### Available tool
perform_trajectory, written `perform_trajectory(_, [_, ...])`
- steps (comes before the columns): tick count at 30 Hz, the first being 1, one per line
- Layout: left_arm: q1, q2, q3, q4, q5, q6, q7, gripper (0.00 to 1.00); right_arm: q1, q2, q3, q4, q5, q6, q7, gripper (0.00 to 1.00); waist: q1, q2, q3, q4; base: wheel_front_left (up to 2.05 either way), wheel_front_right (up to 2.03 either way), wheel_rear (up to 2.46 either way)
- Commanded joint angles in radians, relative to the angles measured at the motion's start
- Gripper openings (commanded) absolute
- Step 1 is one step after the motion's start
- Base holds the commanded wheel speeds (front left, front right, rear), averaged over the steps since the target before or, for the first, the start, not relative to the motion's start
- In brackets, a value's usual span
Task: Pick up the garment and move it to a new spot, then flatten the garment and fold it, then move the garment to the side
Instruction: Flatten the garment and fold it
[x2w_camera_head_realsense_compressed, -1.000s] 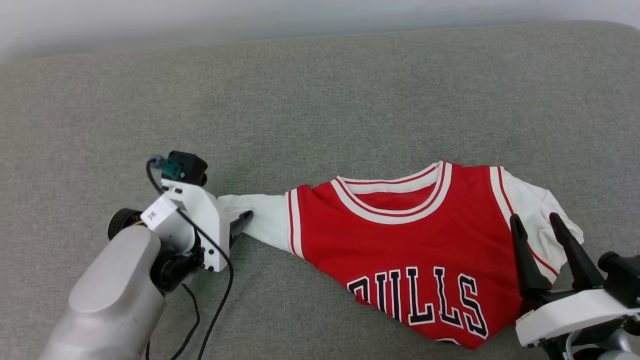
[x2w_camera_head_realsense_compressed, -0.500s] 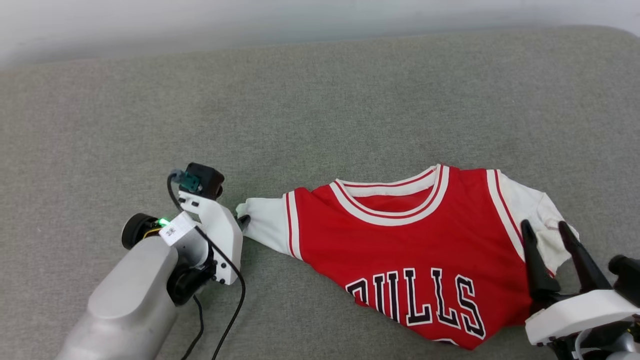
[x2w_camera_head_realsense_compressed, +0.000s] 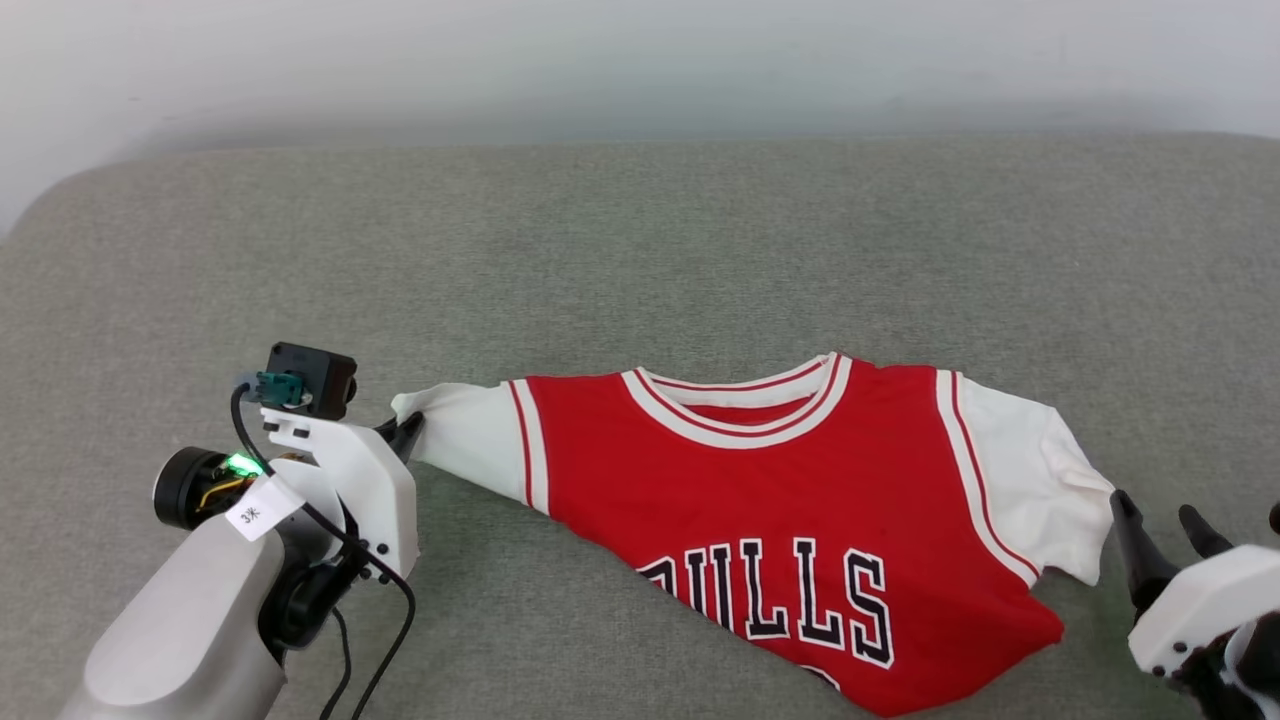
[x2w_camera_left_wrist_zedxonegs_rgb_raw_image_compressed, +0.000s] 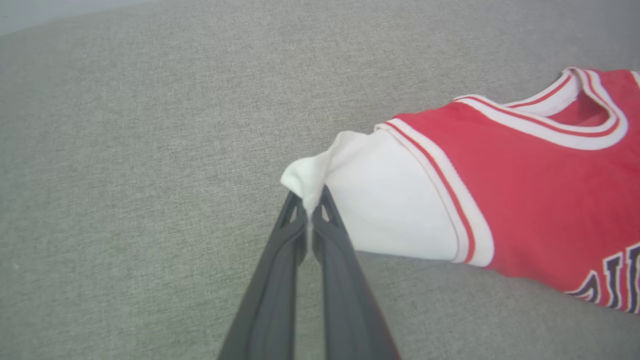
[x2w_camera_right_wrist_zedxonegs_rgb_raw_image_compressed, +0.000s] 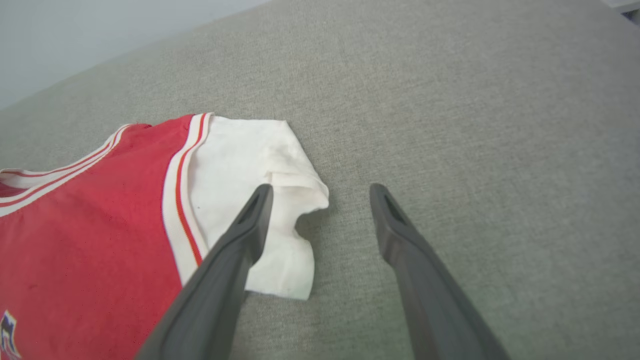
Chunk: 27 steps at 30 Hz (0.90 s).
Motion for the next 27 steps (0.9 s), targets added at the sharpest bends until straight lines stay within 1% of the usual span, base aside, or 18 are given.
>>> perform_trajectory(1, [0.016,0.011,0.002,-0.031,0.004,0.014,0.009,0.00,-0.035,-0.021,-0.003,0.027,0.012,-0.001,0.046,1.00,-0.0001,-0.0001,-0.006,0.012,0.00,0.00,0.00])
perform_trajectory(6, [0.036,0.027,0.000,-0.149,0.007,0.045,0.037,0.00,-0.146,-0.096,0.025,0.132,0.039,-0.001,0.230,1.00,-0.0001,-0.0001,0.011,0.042,0.00,0.00,0.00])
perform_trajectory(11, [0.025,0.038,-0.002,-0.218,0.008,0.053,0.052,0.00,-0.262,-0.142,0.077,0.222,0.032,-0.001,0.368,1.00,-0.0001,-0.0001,0.050,0.066,0.00,0.00,0.00])
perform_trajectory(15, [0.009,0.040,-0.005,-0.243,0.006,0.044,0.059,0.00,-0.327,-0.164,0.123,0.290,0.022,-0.001,0.432,1.00,-0.0001,-0.0001,0.086,0.082,0.00,0.00,0.00])
perform_trajectory(17, [0.004,0.037,-0.005,-0.249,0.003,0.041,0.056,0.00,-0.338,-0.171,0.150,0.334,0.023,-0.001,0.486,1.00,-0.0001,-0.0001,0.098,0.089,0.00,0.00,0.00])
perform_trajectory(19, [0.002,0.037,-0.003,-0.249,0.003,0.041,0.049,0.00,-0.340,-0.162,0.161,0.378,0.038,-0.001,0.541,1.00,-0.0001,-0.0001,0.105,0.093,0.00,0.00,0.00])
perform_trajectory(21, [0.005,0.033,-0.001,-0.243,-0.002,0.039,0.044,0.00,-0.333,-0.150,0.166,0.411,0.056,0.000,0.586,0.35,-0.0001,-0.0001,0.108,0.096,0.00,0.00,0.00])
perform_trajectory(22, [0.005,0.033,0.000,-0.240,-0.004,0.038,0.040,0.00,-0.333,-0.147,0.165,0.418,0.060,0.000,0.600,0.00,-0.0001,-0.0001,0.109,0.097,0.00,0.00,0.00])
perform_trajectory(24, [0.008,0.032,0.003,-0.233,-0.007,0.039,0.032,0.00,-0.340,-0.145,0.163,0.404,0.066,0.000,0.590,0.00,-0.0001,-0.0001,0.104,0.096,0.00,0.00,0.00])
perform_trajectory(27, [0.004,0.038,0.013,-0.222,-0.002,0.049,0.014,0.00,-0.366,-0.169,0.169,0.349,0.055,-0.001,0.536,0.00,-0.0001,-0.0001,0.087,0.090,0.00,0.00,0.00])
